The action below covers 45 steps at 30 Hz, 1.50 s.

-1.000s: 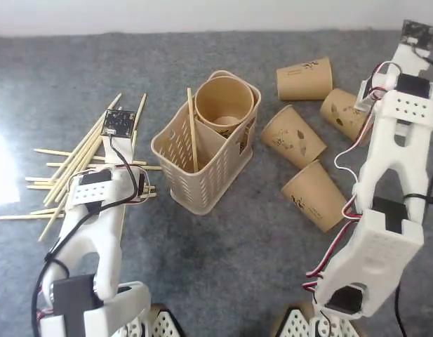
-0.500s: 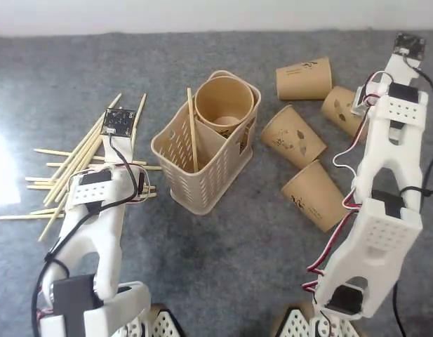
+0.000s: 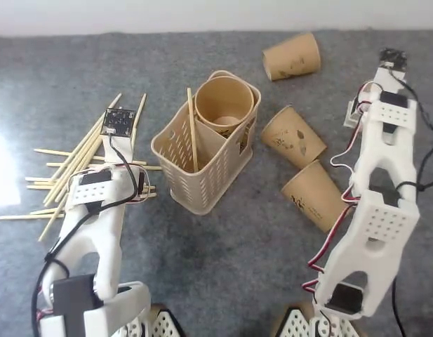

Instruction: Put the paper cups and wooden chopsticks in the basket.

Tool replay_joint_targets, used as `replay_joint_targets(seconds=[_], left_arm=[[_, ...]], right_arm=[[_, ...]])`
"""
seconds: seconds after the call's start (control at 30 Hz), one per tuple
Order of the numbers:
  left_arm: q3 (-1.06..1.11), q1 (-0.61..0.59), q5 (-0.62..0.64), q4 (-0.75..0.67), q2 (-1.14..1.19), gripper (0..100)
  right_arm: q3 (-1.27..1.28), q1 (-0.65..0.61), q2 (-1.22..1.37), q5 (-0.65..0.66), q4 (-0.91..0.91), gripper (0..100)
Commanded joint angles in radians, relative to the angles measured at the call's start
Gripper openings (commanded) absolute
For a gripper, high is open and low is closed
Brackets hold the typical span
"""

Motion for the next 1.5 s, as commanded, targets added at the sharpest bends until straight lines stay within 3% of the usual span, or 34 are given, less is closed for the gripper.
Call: replay_joint_targets(seconds=[0.0,0.6,1.03,1.13,1.27,1.47], left_arm=[[-0.004,0.008,0.006,-0.017,-0.032,1],[-0.004,0.009,0.006,-0.017,-0.032,1],[-0.002,0.009,0.006,-0.015,-0.032,1],[-0.002,0.008,0.006,-0.015,-0.032,1],[-0.002,0.008,0.006,-0.017,-0.032,1],[-0.002,0.008,0.006,-0.017,-0.032,1]], right_arm=[[-0.014,0.024,-0.039,0.015,-0.012,0.7],[-0.008,0.044,-0.38,0.029,0.196,0.7],[-0.012,0.062,-0.659,0.265,0.489,0.7],[-0.014,0.015,-0.731,0.396,0.487,0.8],[-0.012,-0.094,-0.852,0.663,0.492,0.9],[-0.012,-0.16,-0.989,0.672,0.484,0.9]])
